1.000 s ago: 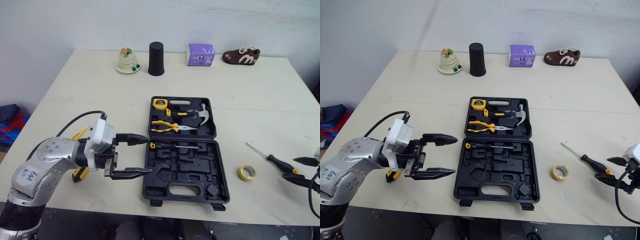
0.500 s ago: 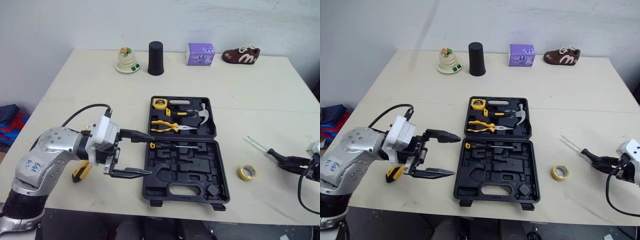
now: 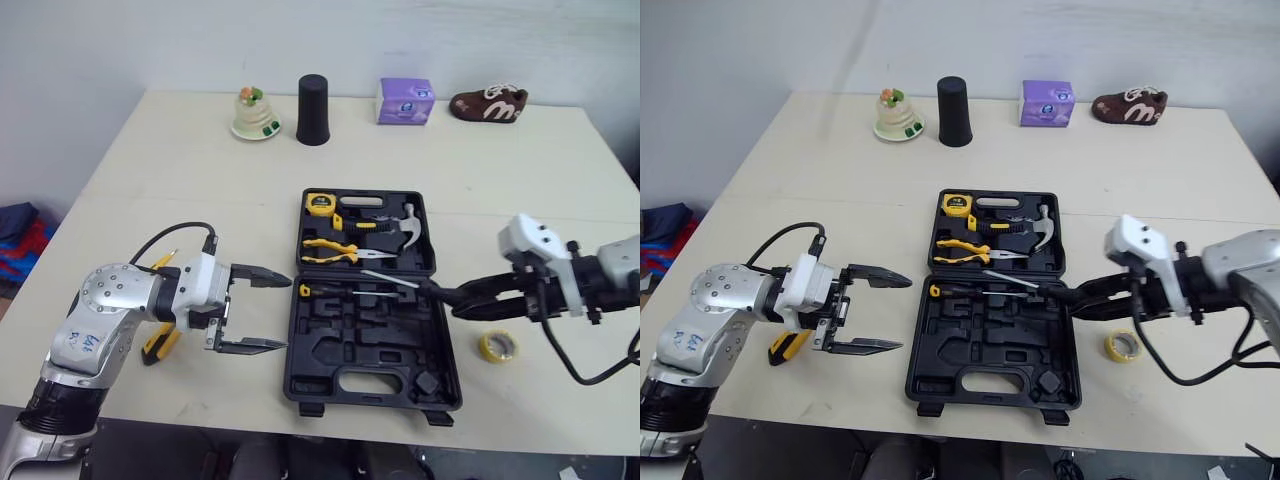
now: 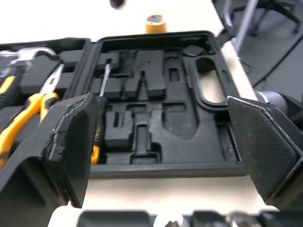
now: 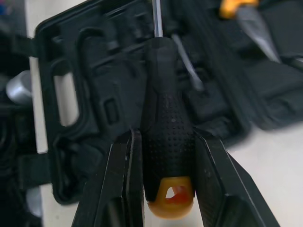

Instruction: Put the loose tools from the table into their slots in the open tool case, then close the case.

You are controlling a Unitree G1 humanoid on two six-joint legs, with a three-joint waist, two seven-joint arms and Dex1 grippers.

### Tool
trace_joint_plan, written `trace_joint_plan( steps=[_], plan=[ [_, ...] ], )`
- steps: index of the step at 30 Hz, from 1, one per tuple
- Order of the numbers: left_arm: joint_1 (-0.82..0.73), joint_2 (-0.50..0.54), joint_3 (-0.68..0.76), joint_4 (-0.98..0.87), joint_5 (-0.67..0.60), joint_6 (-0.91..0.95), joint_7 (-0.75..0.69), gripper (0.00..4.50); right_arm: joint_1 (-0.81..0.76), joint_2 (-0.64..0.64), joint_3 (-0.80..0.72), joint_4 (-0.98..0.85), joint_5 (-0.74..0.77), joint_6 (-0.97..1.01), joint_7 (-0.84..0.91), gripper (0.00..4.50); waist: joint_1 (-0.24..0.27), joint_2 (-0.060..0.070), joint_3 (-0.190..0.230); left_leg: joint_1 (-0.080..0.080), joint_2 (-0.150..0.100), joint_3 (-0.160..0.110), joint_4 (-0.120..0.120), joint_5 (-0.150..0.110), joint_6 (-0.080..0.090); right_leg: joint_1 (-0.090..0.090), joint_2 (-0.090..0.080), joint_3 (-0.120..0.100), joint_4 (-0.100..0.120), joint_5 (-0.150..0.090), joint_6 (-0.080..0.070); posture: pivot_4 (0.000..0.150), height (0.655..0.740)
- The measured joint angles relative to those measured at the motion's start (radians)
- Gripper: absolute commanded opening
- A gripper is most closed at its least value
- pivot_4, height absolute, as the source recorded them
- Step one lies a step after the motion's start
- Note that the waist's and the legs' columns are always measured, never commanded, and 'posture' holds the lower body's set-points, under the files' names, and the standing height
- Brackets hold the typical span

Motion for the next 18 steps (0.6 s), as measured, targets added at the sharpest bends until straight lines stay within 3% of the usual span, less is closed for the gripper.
trace_joint_plan(
  steps=[3, 10, 18],
  plan=[
    [0.030, -0.002, 0.013, -0.007, 0.009, -0.002, 0.023, 4.50, -0.102, 0.043, 0.126, -0.074, -0.055, 0.054, -0.074, 0.97, 0.000, 0.000, 0.000, -0.009, 0.000, 0.000, 0.007, 0.000, 0.000, -0.009, 0.000, 0.000, 0.005, 0.000, 0.000, 0.150, 0.7400],
    [0.064, -0.007, 0.014, -0.019, 0.017, -0.006, 0.063, 4.50, -0.186, 0.093, 0.356, -0.079, -0.270, -0.025, -0.141, 0.97, -0.002, -0.002, 0.001, -0.010, -0.004, 0.003, 0.011, 0.003, 0.006, -0.011, 0.001, -0.003, 0.012, 0.001, 0.002, 0.150, 0.7400],
    [0.064, -0.012, 0.013, -0.022, 0.020, -0.017, 0.084, 4.50, -0.201, 0.094, 0.416, -0.032, -0.400, -0.153, -0.099, 0.97, -0.004, -0.002, 0.001, -0.009, -0.004, 0.004, 0.011, 0.004, 0.006, -0.013, 0.001, -0.003, 0.014, 0.002, 0.003, 0.150, 0.7400]
  ],
)
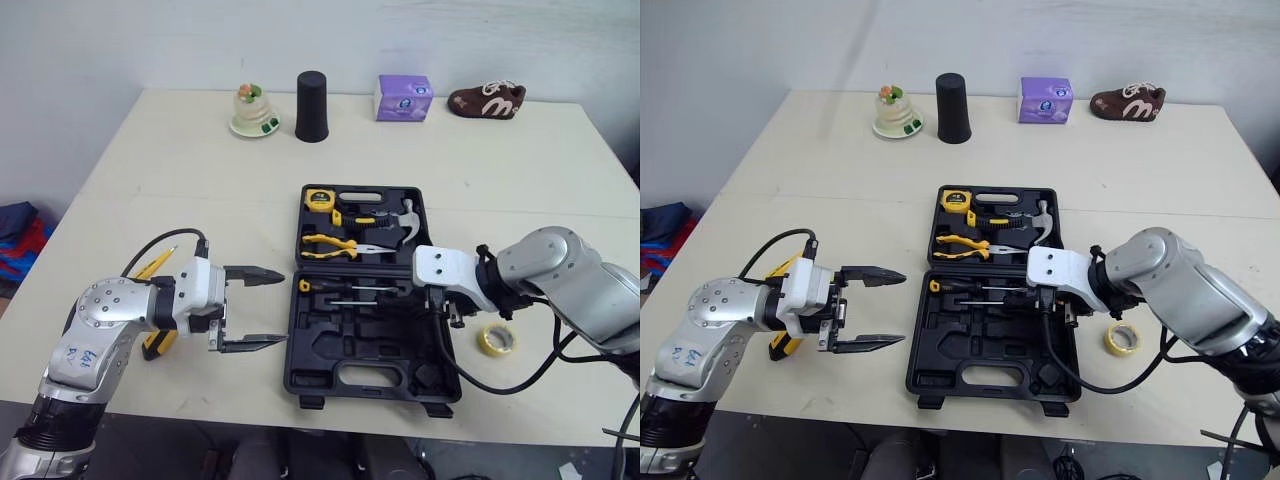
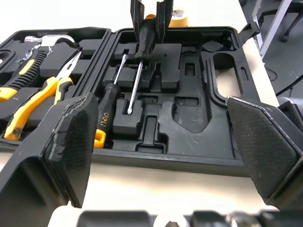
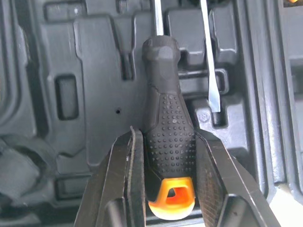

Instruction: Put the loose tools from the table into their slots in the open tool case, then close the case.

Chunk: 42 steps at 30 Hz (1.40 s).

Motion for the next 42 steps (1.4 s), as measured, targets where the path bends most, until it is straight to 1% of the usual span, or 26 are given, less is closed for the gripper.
trace_joint_plan(
  steps=[4, 6, 7, 10, 14, 18, 21, 23, 25, 26, 27, 35, 39, 41, 42],
  plan=[
    [0.000, -0.001, 0.000, 0.001, 0.009, -0.007, 0.001, 4.50, 0.002, 0.030, 0.000, 0.029, -0.033, -0.038, 0.013, 0.97, -0.001, 0.000, 0.000, 0.000, 0.000, 0.001, 0.001, 0.000, 0.000, -0.001, 0.001, 0.001, 0.002, 0.000, 0.000, 0.150, 0.7400],
    [0.000, -0.002, 0.000, 0.002, 0.010, -0.007, 0.001, 4.50, 0.005, 0.041, 0.000, 0.043, -0.044, -0.067, 0.016, 1.98, 0.000, 0.000, 0.000, 0.000, 0.000, 0.002, 0.001, 0.000, 0.000, -0.002, 0.002, 0.001, 0.003, 0.000, 0.000, 0.150, 0.7400],
    [0.000, -0.002, 0.000, 0.002, 0.009, -0.001, -0.001, 4.50, 0.005, 0.048, 0.000, 0.055, -0.058, -0.085, 0.016, 2.26, 0.000, 0.000, 0.000, 0.000, 0.000, 0.002, 0.001, 0.000, 0.000, -0.002, 0.002, 0.001, 0.003, 0.000, 0.000, 0.150, 0.7400],
    [0.000, -0.002, 0.000, 0.003, 0.009, 0.008, -0.004, 4.50, 0.005, 0.065, -0.002, 0.075, -0.082, -0.124, 0.014, 3.68, 0.000, 0.000, 0.000, 0.000, 0.000, 0.003, 0.001, 0.000, 0.000, -0.003, 0.002, 0.002, 0.003, 0.000, 0.000, 0.150, 0.7400],
    [-0.001, -0.002, 0.000, 0.014, 0.009, 0.014, -0.010, 4.50, 0.005, 0.063, -0.038, 0.128, -0.067, -0.202, 0.071, 3.68, 0.000, 0.000, 0.000, 0.000, 0.000, 0.004, 0.001, 0.000, 0.000, -0.003, 0.003, 0.003, 0.003, 0.000, 0.000, 0.150, 0.7400],
    [-0.002, -0.001, 0.000, 0.016, 0.009, 0.013, -0.012, 4.50, 0.041, 0.123, -0.217, 0.208, 0.055, -0.343, 0.139, 3.68, 0.001, -0.002, -0.001, 0.000, -0.001, 0.004, 0.001, 0.000, 0.000, -0.003, 0.005, 0.003, 0.003, 0.000, 0.000, 0.150, 0.7400],
    [-0.001, -0.002, 0.000, 0.018, 0.010, 0.010, -0.013, 4.50, 0.141, 0.247, -0.323, 0.230, 0.187, -0.415, 0.167, 2.88, 0.002, -0.006, -0.002, 0.000, 0.002, 0.003, 0.002, 0.000, -0.002, -0.002, 0.010, 0.003, 0.003, 0.000, 0.000, 0.150, 0.7400],
    [0.000, -0.002, 0.000, 0.018, 0.010, 0.008, -0.013, 4.50, 0.185, 0.299, -0.336, 0.263, 0.206, -0.449, 0.155, 1.83, 0.001, -0.006, -0.002, 0.000, 0.001, 0.004, 0.002, 0.001, -0.003, -0.003, 0.010, 0.005, 0.005, 0.000, 0.000, 0.150, 0.7400],
    [0.000, -0.002, 0.000, 0.019, 0.010, 0.007, -0.012, 4.50, 0.223, 0.332, -0.352, 0.310, 0.202, -0.521, 0.153, 0.89, 0.001, -0.006, -0.002, 0.001, 0.001, 0.004, 0.003, 0.001, -0.003, -0.002, 0.011, 0.005, 0.005, 0.000, 0.000, 0.150, 0.7400],
    [-0.001, -0.002, 0.000, 0.021, 0.011, 0.008, -0.010, 4.50, 0.244, 0.352, -0.362, 0.343, 0.194, -0.569, 0.153, 0.26, 0.001, -0.006, -0.002, 0.001, 0.001, 0.004, 0.003, 0.001, -0.003, -0.002, 0.011, 0.005, 0.005, 0.000, 0.000, 0.150, 0.7400],
    [-0.001, -0.002, 0.000, 0.022, 0.012, 0.008, -0.009, 4.50, 0.260, 0.362, -0.360, 0.369, 0.185, -0.596, 0.153, 0.05, 0.001, -0.006, -0.002, 0.002, 0.001, 0.004, 0.003, 0.001, -0.003, -0.002, 0.011, 0.005, 0.005, 0.000, 0.000, 0.150, 0.7400],
    [-0.001, 0.007, 0.000, 0.037, 0.012, 0.017, -0.011, 4.50, 0.280, 0.430, -0.335, 0.549, 0.091, -0.775, 0.150, 0.05, -0.002, -0.006, -0.002, 0.002, 0.003, 0.005, 0.003, 0.001, -0.004, -0.002, 0.013, 0.008, 0.006, 0.000, 0.000, 0.150, 0.7400],
    [0.011, 0.016, 0.002, 0.030, 0.012, 0.019, -0.013, 4.50, 0.251, 0.472, -0.337, 0.601, 0.081, -0.796, 0.125, 0.05, -0.006, -0.006, -0.002, 0.006, 0.003, 0.007, 0.003, 0.001, -0.004, -0.001, 0.014, 0.011, 0.007, 0.000, 0.000, 0.150, 0.7400],
    [0.030, 0.017, 0.002, 0.024, 0.012, 0.019, -0.016, 4.50, 0.247, 0.469, -0.330, 0.610, 0.069, -0.812, 0.129, 0.05, -0.006, -0.006, -0.002, 0.010, 0.003, 0.008, 0.001, 0.001, -0.005, 0.003, 0.014, 0.011, 0.006, 0.000, -0.001, 0.150, 0.7400],
    [0.035, 0.017, 0.002, 0.024, 0.012, 0.020, -0.016, 4.50, 0.244, 0.468, -0.323, 0.612, 0.056, -0.815, 0.128, 0.05, -0.005, -0.007, -0.002, 0.015, 0.003, 0.008, 0.000, 0.000, -0.006, 0.009, 0.014, 0.011, 0.004, 0.000, -0.001, 0.150, 0.7400]
  ],
)
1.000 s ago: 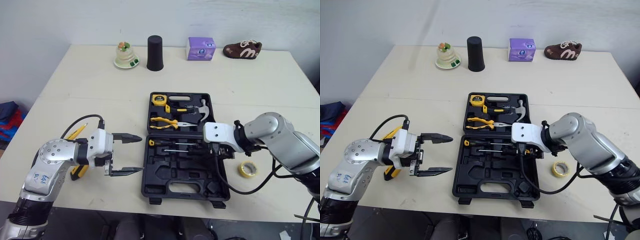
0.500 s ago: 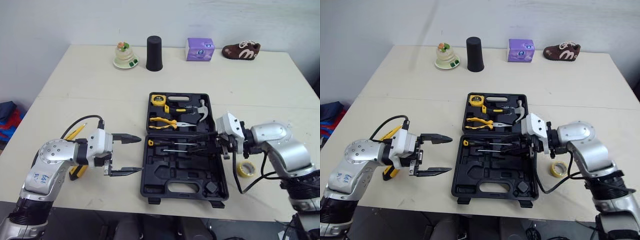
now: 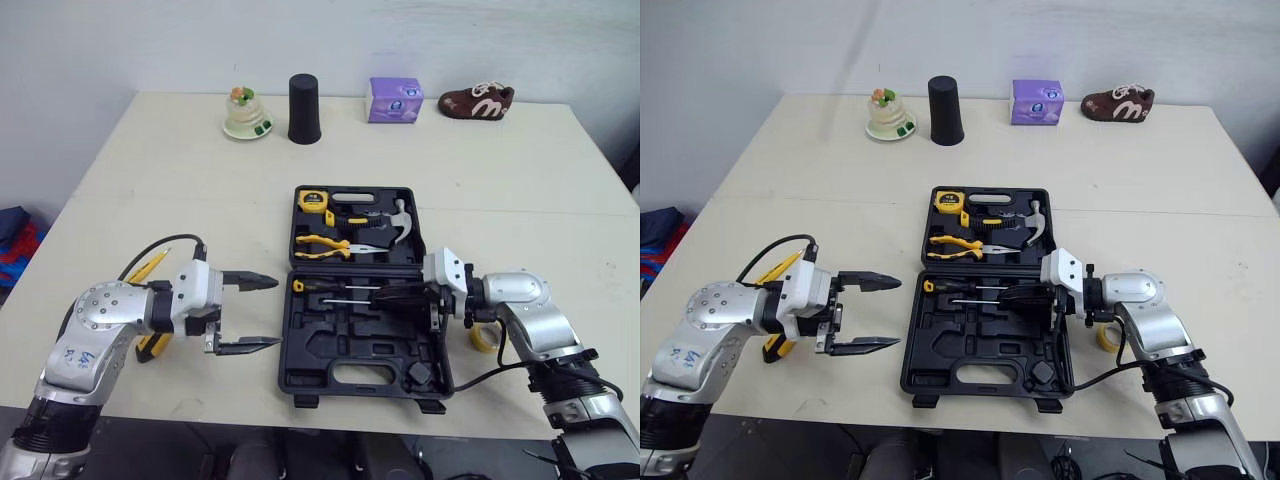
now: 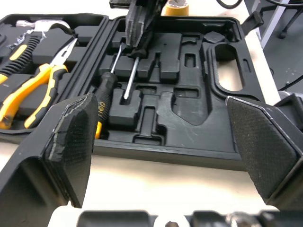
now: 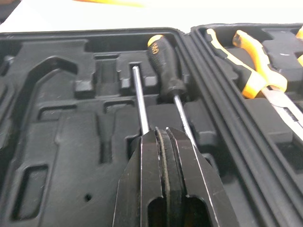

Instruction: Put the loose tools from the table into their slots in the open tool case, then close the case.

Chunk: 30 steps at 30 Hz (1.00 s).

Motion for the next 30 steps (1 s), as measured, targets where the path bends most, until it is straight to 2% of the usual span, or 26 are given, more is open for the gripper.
trace_joint_plan(
  steps=[6, 9, 12, 19, 22, 25, 30],
  plan=[
    [0.001, 0.002, 0.002, -0.007, 0.000, 0.004, 0.002, 4.50, -0.016, -0.017, 0.041, 0.001, -0.070, 0.005, -0.027, 0.05, 0.000, -0.008, -0.005, 0.008, 0.002, 0.000, -0.001, -0.002, -0.001, 0.007, 0.000, 0.000, -0.001, -0.001, -0.002, 0.150, 0.7400],
    [0.001, 0.005, 0.003, -0.007, 0.001, 0.004, 0.004, 4.50, -0.011, -0.021, 0.054, 0.001, -0.104, -0.012, -0.038, 0.05, 0.000, -0.012, -0.010, 0.022, 0.010, 0.000, -0.002, -0.010, -0.005, 0.023, -0.001, 0.000, -0.005, -0.004, -0.007, 0.150, 0.7400],
    [0.002, 0.013, 0.012, -0.002, 0.005, 0.003, 0.005, 4.50, -0.001, -0.021, 0.057, 0.002, -0.116, -0.033, -0.048, 0.05, 0.004, -0.019, -0.016, 0.022, 0.015, -0.002, -0.002, -0.012, -0.008, 0.025, -0.001, -0.003, -0.007, -0.004, -0.010, 0.150, 0.7400],
    [0.002, 0.012, 0.014, 0.030, 0.020, -0.002, 0.005, 4.50, 0.031, 0.022, 0.036, 0.029, -0.102, -0.110, -0.074, 0.05, 0.005, -0.023, -0.019, 0.023, 0.017, -0.004, -0.004, -0.012, -0.010, 0.025, 0.000, -0.002, -0.007, -0.006, -0.013, 0.150, 0.7400],
    [0.002, 0.012, 0.013, 0.032, 0.020, -0.002, 0.003, 4.50, 0.056, 0.076, -0.020, 0.027, -0.004, -0.073, -0.079, 0.05, 0.007, -0.018, -0.015, 0.019, 0.016, -0.003, -0.007, -0.011, -0.011, 0.020, 0.000, -0.001, -0.007, -0.006, -0.014, 0.150, 0.7400],
    [0.001, 0.012, 0.013, 0.033, 0.021, -0.002, -0.002, 4.50, 0.059, 0.077, -0.036, -0.021, 0.059, 0.006, -0.065, 0.05, 0.005, -0.012, -0.012, 0.019, 0.016, -0.001, -0.009, -0.011, -0.011, 0.017, 0.001, 0.001, -0.008, -0.006, -0.013, 0.150, 0.7400],
    [0.000, 0.011, 0.010, 0.033, 0.022, -0.002, -0.007, 4.50, 0.086, 0.033, -0.029, -0.075, 0.072, 0.044, -0.011, 0.05, 0.006, -0.011, -0.011, 0.019, 0.015, 0.000, -0.013, -0.010, -0.012, 0.017, 0.004, 0.001, -0.012, -0.006, -0.014, 0.150, 0.7400]
  ],
)
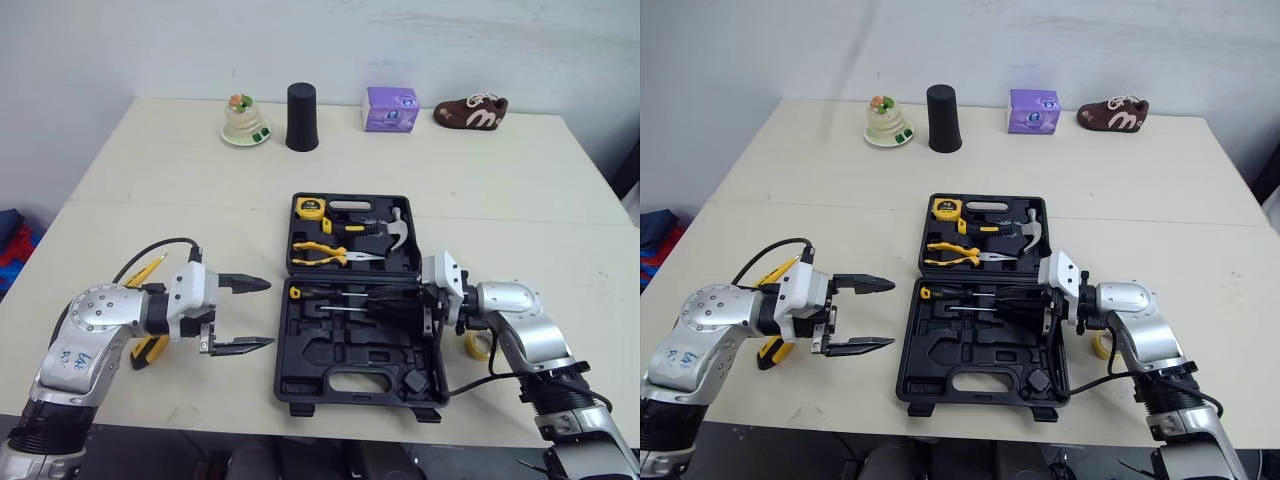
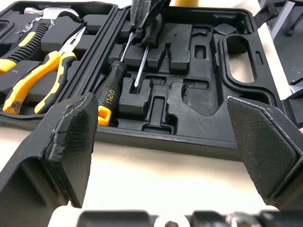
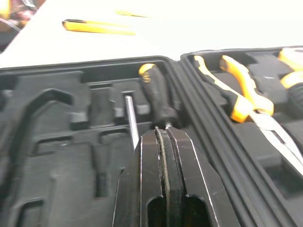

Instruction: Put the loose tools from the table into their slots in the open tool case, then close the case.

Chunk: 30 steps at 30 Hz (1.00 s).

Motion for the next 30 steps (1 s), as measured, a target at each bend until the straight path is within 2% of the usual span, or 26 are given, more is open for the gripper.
trace_joint_plan(
  steps=[12, 21, 26, 28, 30],
  plan=[
    [-0.003, -0.011, -0.012, 0.000, 0.001, 0.000, -0.001, 4.50, 0.002, -0.001, 0.024, 0.028, -0.049, -0.037, -0.011, 0.05, -0.004, 0.000, 0.000, 0.003, 0.000, 0.004, 0.000, 0.000, 0.000, 0.001, 0.000, 0.002, -0.002, 0.002, 0.002, 0.150, 0.7400],
    [0.001, -0.011, -0.012, 0.000, 0.002, 0.000, -0.002, 4.50, -0.007, -0.020, 0.078, -0.016, -0.098, 0.057, -0.067, 0.05, -0.006, -0.009, -0.006, 0.007, 0.003, 0.004, -0.003, 0.001, 0.004, 0.005, -0.002, 0.004, -0.003, 0.006, -0.003, 0.150, 0.7400],
    [0.002, -0.011, -0.012, 0.000, 0.005, -0.005, -0.002, 4.50, 0.006, -0.014, 0.056, -0.050, -0.077, 0.089, -0.082, 0.05, -0.007, -0.010, -0.006, 0.009, 0.003, 0.004, -0.005, -0.001, 0.000, 0.006, -0.002, 0.003, -0.005, 0.006, -0.006, 0.150, 0.7400],
    [0.004, -0.011, -0.009, 0.000, 0.005, -0.015, 0.002, 4.50, 0.061, -0.007, 0.012, -0.058, -0.009, 0.061, -0.035, 0.05, -0.003, -0.007, -0.004, 0.004, 0.003, 0.003, -0.006, 0.001, 0.005, 0.002, -0.002, 0.002, -0.005, 0.007, -0.004, 0.150, 0.7400],
    [0.024, -0.008, 0.020, 0.007, 0.005, -0.018, 0.009, 4.50, 0.101, -0.042, -0.027, -0.092, 0.045, 0.056, 0.008, 0.05, 0.001, 0.002, 0.001, -0.001, 0.002, 0.004, -0.005, 0.002, 0.004, -0.001, -0.003, 0.003, -0.007, 0.007, -0.004, 0.150, 0.7400]
  ],
)
